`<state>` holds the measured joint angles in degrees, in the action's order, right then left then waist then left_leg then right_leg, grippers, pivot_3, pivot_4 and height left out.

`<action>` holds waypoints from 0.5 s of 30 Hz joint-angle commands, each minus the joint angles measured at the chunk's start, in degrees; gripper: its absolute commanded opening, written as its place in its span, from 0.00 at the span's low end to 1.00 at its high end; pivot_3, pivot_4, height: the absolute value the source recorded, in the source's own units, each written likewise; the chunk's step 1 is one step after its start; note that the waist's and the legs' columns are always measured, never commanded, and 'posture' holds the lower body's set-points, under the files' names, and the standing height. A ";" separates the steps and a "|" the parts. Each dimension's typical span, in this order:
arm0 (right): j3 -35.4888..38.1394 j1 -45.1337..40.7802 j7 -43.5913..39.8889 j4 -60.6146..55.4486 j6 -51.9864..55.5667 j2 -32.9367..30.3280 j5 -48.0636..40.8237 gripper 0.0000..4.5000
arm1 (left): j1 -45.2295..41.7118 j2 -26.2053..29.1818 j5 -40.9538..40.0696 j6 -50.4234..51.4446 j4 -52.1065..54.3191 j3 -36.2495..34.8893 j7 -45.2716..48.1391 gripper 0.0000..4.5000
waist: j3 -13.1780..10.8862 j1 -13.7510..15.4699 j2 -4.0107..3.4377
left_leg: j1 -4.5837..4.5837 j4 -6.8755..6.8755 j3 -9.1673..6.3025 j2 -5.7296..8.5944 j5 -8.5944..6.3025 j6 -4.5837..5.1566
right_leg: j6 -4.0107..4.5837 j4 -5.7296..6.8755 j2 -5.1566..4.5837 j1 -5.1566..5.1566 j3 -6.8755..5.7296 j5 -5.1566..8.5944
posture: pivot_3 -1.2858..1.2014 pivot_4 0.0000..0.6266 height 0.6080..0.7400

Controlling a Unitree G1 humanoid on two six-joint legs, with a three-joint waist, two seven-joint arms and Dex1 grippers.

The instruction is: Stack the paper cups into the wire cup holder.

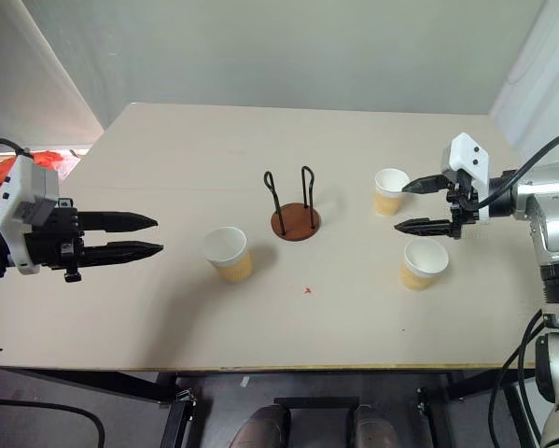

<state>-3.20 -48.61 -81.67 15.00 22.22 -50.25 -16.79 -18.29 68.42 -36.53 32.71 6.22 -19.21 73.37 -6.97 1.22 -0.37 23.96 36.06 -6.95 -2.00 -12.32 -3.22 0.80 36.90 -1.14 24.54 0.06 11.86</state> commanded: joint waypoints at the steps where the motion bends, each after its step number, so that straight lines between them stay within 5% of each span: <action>1: 2.57 0.68 -0.27 -3.03 1.00 -1.52 -1.93 0.93 | -2.01 0.23 0.71 -1.60 -1.37 -0.10 0.77 0.52 | 0.00 0.02 0.01 | 0.00 0.00 0.00 0.00 0.00 0.00 | 0.00 0.00 0.00 0.00 0.00 0.00 | 0.52 0.24 1.00; 8: 3.80 2.28 0.44 -5.80 2.60 -2.47 -3.75 0.93 | -9.40 -2.14 4.72 -5.32 -6.96 5.62 0.22 0.52 | 0.00 0.24 0.00 | 0.05 0.01 0.01 0.00 0.06 0.08 | -0.05 0.01 0.00 0.00 0.00 0.00 | 0.52 0.24 1.00; 11: 4.11 2.60 1.35 -7.24 3.10 -2.06 -4.14 0.93 | -23.72 -11.25 11.64 -6.62 -17.17 12.21 -9.35 0.52 | 0.00 0.80 0.01 | 0.06 0.03 0.00 0.02 0.21 0.16 | -0.14 0.09 -0.02 -0.04 0.00 -0.02 | 0.52 0.24 1.00; 15: 4.73 3.85 3.04 -11.08 4.58 -1.65 -5.31 0.93 | -34.91 -19.79 19.42 -9.53 -28.09 20.42 -10.96 0.52 | -0.04 0.94 0.07 | 0.09 0.11 0.04 0.08 0.41 0.26 | -0.39 0.01 -0.10 -0.08 0.02 -0.28 | 0.52 0.24 1.00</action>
<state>-0.48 -44.49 -79.64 6.78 26.15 -51.50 -20.66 -50.90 49.55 -20.45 25.22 -19.18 -1.14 63.17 -7.01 2.16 -0.30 24.07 36.18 -6.91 -1.84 -11.87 -2.91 0.31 36.88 -1.27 24.44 0.11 11.52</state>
